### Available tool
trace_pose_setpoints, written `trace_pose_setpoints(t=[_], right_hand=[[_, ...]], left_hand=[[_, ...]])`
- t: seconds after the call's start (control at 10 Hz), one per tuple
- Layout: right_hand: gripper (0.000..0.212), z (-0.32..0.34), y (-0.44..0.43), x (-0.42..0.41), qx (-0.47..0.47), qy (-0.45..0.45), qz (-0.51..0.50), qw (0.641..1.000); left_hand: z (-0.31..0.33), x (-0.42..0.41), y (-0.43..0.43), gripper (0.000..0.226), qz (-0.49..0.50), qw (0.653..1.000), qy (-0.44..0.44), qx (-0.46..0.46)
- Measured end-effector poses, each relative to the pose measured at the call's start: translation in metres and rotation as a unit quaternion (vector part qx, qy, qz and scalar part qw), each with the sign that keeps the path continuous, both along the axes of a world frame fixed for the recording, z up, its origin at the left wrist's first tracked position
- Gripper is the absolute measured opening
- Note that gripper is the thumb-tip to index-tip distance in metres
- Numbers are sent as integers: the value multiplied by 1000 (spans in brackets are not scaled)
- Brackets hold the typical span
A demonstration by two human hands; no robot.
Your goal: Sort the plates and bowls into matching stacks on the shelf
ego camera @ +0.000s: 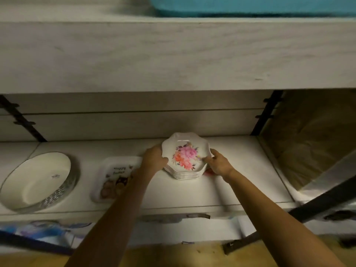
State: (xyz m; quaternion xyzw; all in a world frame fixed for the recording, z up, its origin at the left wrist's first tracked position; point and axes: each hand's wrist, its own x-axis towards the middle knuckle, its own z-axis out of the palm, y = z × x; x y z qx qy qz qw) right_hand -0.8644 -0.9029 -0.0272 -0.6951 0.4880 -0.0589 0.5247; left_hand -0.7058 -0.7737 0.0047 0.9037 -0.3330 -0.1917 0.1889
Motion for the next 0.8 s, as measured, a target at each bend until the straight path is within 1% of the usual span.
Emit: trace_pose_setpoints(t=[0.1, 0.2, 0.3, 0.4, 0.6, 0.7, 0.8], right_hand=[[50, 5, 4, -18, 22, -22, -21, 999], [46, -1, 7, -35, 2, -17, -6, 1000], [45, -6, 11, -50, -14, -7, -3, 1000], [43, -8, 20, -59, -43, 2, 6, 999], [42, -9, 34, -65, -70, 9, 2, 997], [45, -4, 40, -66, -92, 27, 4, 995], [54, 1, 44, -66, -145, 57, 16, 988]], left_hand=[[-2, -19, 8, 23, 7, 1000, 11, -9], [-5, -36, 19, 36, 13, 1000, 15, -22], [-12, -48, 29, 43, 11, 999, 9, -36], [-17, -53, 34, 43, 2, 999, 16, -49], [-16, -59, 42, 43, 7, 998, 25, -66], [-12, -63, 47, 42, -5, 997, 30, -67], [-11, -62, 56, 32, -20, 992, 14, -128]])
